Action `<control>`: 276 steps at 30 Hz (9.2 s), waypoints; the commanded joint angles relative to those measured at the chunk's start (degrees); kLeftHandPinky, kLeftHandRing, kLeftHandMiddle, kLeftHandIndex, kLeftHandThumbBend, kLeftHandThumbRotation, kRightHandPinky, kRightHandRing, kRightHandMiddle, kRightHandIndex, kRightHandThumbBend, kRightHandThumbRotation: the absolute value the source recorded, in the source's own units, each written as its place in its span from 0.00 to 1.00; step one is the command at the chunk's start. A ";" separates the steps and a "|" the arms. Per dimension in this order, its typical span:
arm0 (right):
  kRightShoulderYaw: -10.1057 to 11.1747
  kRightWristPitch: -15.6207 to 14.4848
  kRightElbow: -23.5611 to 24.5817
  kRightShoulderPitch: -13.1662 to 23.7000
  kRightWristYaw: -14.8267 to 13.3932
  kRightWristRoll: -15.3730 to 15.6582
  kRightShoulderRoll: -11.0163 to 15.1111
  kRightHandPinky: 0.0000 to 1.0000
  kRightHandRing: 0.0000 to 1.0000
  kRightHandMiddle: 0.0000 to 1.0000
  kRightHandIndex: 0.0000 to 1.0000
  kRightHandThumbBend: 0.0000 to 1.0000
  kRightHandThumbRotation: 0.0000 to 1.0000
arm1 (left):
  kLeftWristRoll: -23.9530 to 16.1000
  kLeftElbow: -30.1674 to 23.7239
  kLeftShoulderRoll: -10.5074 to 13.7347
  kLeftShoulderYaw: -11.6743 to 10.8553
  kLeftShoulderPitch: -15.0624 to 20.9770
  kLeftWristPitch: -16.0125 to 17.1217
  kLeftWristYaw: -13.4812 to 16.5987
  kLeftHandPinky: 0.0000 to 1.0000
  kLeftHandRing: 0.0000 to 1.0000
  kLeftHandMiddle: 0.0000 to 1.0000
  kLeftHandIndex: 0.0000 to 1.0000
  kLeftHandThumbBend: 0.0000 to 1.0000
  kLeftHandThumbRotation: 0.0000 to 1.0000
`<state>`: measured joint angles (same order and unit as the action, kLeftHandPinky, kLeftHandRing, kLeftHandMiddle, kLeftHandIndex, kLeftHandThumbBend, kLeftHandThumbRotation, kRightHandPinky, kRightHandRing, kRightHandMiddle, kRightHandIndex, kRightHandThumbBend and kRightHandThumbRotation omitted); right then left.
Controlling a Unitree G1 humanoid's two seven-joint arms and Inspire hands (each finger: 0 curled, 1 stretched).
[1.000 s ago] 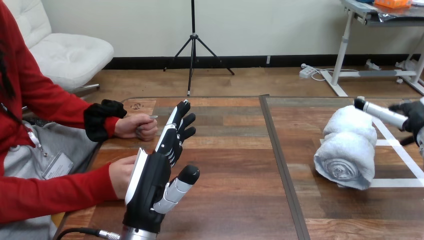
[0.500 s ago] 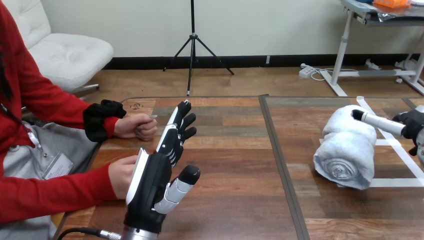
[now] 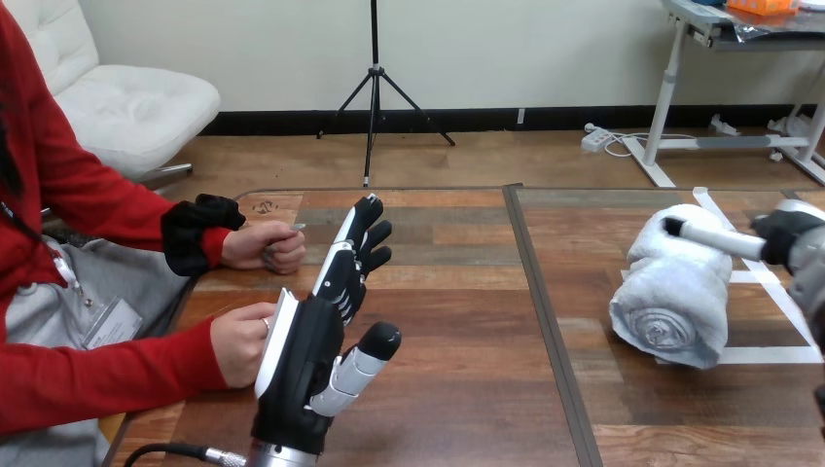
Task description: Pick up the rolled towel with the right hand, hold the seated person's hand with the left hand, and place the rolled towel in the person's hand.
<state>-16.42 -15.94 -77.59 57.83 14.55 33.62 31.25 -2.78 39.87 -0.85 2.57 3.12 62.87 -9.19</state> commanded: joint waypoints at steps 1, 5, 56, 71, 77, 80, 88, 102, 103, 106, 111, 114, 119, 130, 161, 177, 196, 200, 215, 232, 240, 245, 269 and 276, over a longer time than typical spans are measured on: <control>-1.63 1.41 0.12 6.78 0.49 0.68 -2.34 0.93 1.00 1.00 1.00 0.94 0.99 | 0.36 -2.71 -0.43 0.97 2.63 1.45 0.00 0.90 0.94 0.97 0.96 1.00 0.88; -1.95 1.63 -0.22 6.50 1.25 0.48 -2.68 0.98 1.00 1.00 1.00 0.93 1.00 | 0.42 -2.83 -0.34 1.24 2.65 1.62 -0.05 0.90 0.94 0.98 0.97 1.00 0.88; -6.16 -0.97 -1.39 3.83 -4.02 3.15 -9.51 0.73 0.89 0.95 0.95 0.90 0.96 | -0.08 -9.85 0.33 1.44 -2.45 0.42 1.79 0.85 0.92 0.96 0.95 1.00 0.91; 4.42 -1.33 -0.64 0.18 -19.95 -8.67 -11.17 0.46 0.72 0.81 0.82 1.00 0.36 | 3.30 -11.31 0.94 2.01 -3.71 0.59 -0.11 0.86 0.93 0.96 0.94 1.00 0.88; 5.29 -0.05 -0.64 -0.96 -22.63 -9.67 -11.49 0.42 0.62 0.72 0.78 0.99 0.20 | 3.87 -12.27 0.95 2.13 -4.26 0.02 -0.52 0.87 0.92 0.96 0.93 1.00 0.89; 6.58 0.52 -0.54 -1.39 -23.44 -10.93 -11.71 0.36 0.52 0.63 0.78 0.98 0.12 | 4.21 -12.60 1.01 2.28 -4.50 -0.15 -0.80 0.87 0.92 0.95 0.93 1.00 0.89; 6.71 1.81 -0.65 -2.57 -24.26 -10.81 -11.86 0.28 0.36 0.50 0.83 0.95 0.02 | 4.37 -13.35 1.16 2.26 -5.09 -0.58 -1.23 0.87 0.92 0.96 0.93 1.00 0.89; 5.01 2.44 -0.80 -3.65 -23.47 -9.11 -12.11 0.22 0.29 0.40 0.78 0.93 0.00 | 5.10 -14.38 1.43 2.18 -5.76 -1.39 -2.08 0.86 0.92 0.95 0.93 1.00 0.89; 4.27 2.49 -0.84 -3.71 -23.13 -8.39 -12.10 0.22 0.29 0.40 0.77 0.93 0.00 | 5.20 -14.33 1.41 2.19 -5.72 -1.22 -2.16 0.86 0.92 0.95 0.93 1.00 0.90; 4.33 2.62 -0.79 -3.83 -22.93 -8.26 -12.22 0.25 0.32 0.42 0.72 0.92 0.00 | 5.42 -14.33 1.39 2.23 -5.72 -1.08 -2.36 0.86 0.92 0.95 0.93 1.00 0.89; 5.58 4.38 -0.36 -4.04 -23.30 -9.38 -12.45 0.26 0.34 0.44 0.62 0.93 0.00 | 5.51 -14.07 1.55 2.15 -5.53 -0.75 -2.55 0.86 0.92 0.95 0.93 1.00 0.89; 6.12 4.20 -0.31 -3.94 -23.14 -9.90 -12.67 0.27 0.36 0.45 0.59 0.93 0.00 | 5.52 -14.50 1.53 2.17 -5.73 -1.21 -2.49 0.86 0.92 0.95 0.93 1.00 0.89; 6.52 4.26 0.09 -3.54 -22.73 -10.50 -13.22 0.27 0.36 0.46 0.63 0.94 0.00 | 5.63 -14.05 1.61 2.20 -5.30 -0.99 -2.67 0.86 0.92 0.95 0.93 1.00 0.89; 7.34 6.60 0.64 -3.58 -21.29 -12.09 -13.51 0.30 0.40 0.53 0.62 0.90 0.04 | 5.00 -14.20 1.35 2.11 -5.15 -1.30 -2.44 0.86 0.92 0.95 0.93 1.00 0.89; 5.75 16.06 5.36 -3.34 -14.65 -10.80 -8.34 0.54 0.67 0.70 0.70 0.83 0.35 | 4.44 -13.92 0.91 2.26 -4.99 -1.60 -2.26 0.85 0.91 0.95 0.93 1.00 0.89; 4.01 23.83 11.28 -5.36 -10.15 -9.07 -3.30 0.57 0.68 0.72 0.76 0.87 0.29 | 4.23 -13.43 0.97 2.23 -4.50 -1.67 -2.35 0.84 0.91 0.95 0.93 1.00 0.88; 3.41 16.20 14.74 -4.98 -8.62 -7.27 -2.11 0.53 0.66 0.73 0.86 0.99 0.52 | 5.41 -13.46 1.38 2.41 -4.15 -2.18 -3.48 0.85 0.92 0.96 0.93 1.00 0.87; 2.94 12.99 15.13 -4.40 -8.58 -6.75 -2.56 0.48 0.62 0.70 0.89 1.00 0.56 | 5.26 -13.40 1.53 2.36 -4.01 -2.27 -3.65 0.86 0.93 0.96 0.93 1.00 0.87; -0.71 3.90 14.56 -1.80 -9.23 -2.77 -4.40 0.40 0.58 0.71 0.89 1.00 0.68 | 6.01 -12.63 1.82 2.20 -3.13 -2.12 -4.64 0.86 0.93 0.95 0.93 1.00 0.87; -5.80 0.84 9.88 1.34 -9.63 2.19 -6.91 0.59 0.75 0.84 0.93 1.00 0.79 | 6.72 -13.73 1.71 2.15 -2.58 -3.36 -5.30 0.85 0.91 0.94 0.92 1.00 0.87; -10.18 -0.06 6.24 4.01 -6.72 5.94 -8.47 0.63 0.77 0.85 0.92 1.00 0.88 | 7.22 -13.34 1.53 2.44 -1.78 -3.41 -5.76 0.84 0.91 0.94 0.92 1.00 0.87; -11.72 -0.88 4.39 5.97 -2.54 6.94 -9.58 0.61 0.76 0.86 0.92 1.00 0.95 | 7.47 -12.84 1.49 2.58 -1.22 -3.28 -6.18 0.84 0.91 0.94 0.92 1.00 0.87; -20.40 3.05 -0.83 12.62 16.66 13.70 -13.18 0.81 0.94 0.97 0.92 1.00 1.00 | 7.07 -13.09 0.64 2.67 -0.60 -3.61 -6.63 0.85 0.91 0.94 0.92 1.00 0.88; -20.92 2.13 -1.39 12.97 18.26 13.92 -14.09 0.79 0.93 0.97 0.92 1.00 1.00 | 7.56 -14.16 0.48 2.98 -1.07 -3.58 -6.84 0.85 0.91 0.94 0.92 1.00 0.89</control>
<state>-36.38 -13.27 -78.84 65.63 31.83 46.82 19.01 4.06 28.35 -0.12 4.86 -1.49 59.25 -15.79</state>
